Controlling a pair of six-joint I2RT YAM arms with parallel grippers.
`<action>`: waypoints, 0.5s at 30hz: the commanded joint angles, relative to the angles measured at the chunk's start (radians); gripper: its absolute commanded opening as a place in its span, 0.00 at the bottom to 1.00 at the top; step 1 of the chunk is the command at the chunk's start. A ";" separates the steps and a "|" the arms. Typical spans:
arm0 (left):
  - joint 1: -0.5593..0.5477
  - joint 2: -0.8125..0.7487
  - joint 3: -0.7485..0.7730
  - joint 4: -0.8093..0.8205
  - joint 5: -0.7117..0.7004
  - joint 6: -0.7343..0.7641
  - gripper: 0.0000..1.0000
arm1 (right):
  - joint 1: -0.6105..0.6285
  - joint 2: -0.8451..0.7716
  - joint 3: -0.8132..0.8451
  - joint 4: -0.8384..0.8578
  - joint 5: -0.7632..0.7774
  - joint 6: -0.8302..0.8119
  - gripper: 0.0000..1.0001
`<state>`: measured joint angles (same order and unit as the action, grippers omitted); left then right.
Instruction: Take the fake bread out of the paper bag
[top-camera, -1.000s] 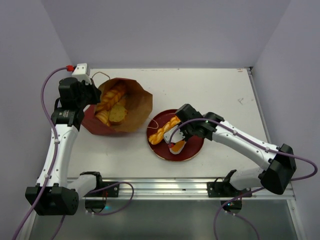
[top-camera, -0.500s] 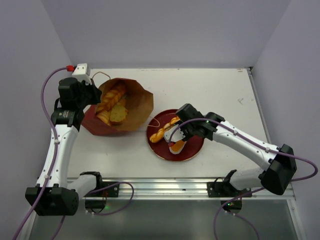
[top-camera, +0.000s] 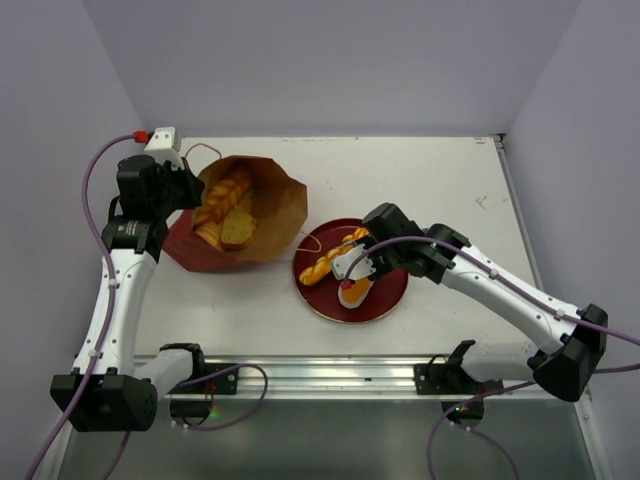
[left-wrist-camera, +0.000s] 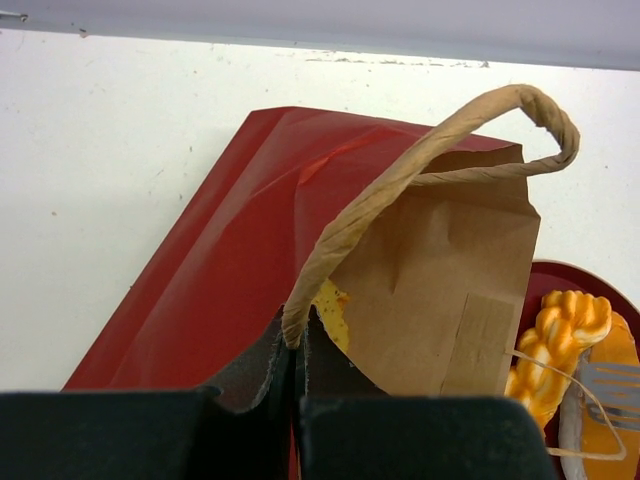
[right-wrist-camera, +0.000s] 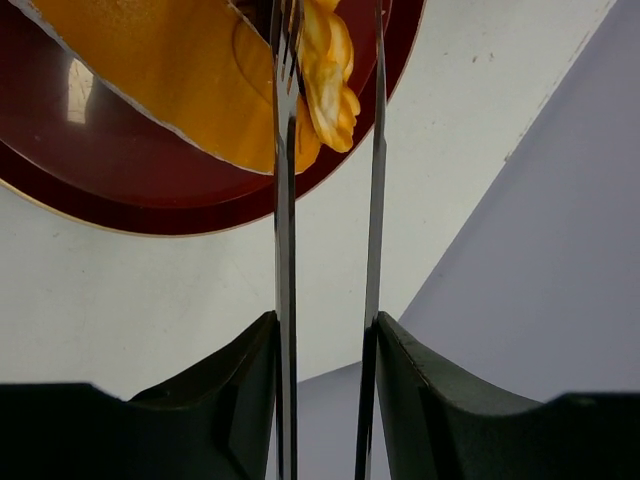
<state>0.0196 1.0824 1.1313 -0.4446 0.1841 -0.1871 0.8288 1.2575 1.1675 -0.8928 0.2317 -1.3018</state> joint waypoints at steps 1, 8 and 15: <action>0.008 -0.018 0.004 0.030 0.032 0.009 0.00 | -0.005 -0.059 0.060 -0.044 -0.008 0.048 0.44; 0.008 -0.013 0.012 0.029 0.048 0.012 0.00 | -0.048 -0.130 0.104 -0.098 -0.043 0.117 0.43; 0.008 -0.024 0.004 0.018 0.071 0.031 0.00 | -0.089 -0.165 0.211 -0.152 -0.103 0.188 0.41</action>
<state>0.0196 1.0824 1.1313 -0.4503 0.2123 -0.1818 0.7479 1.1145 1.2961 -1.0126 0.1776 -1.1728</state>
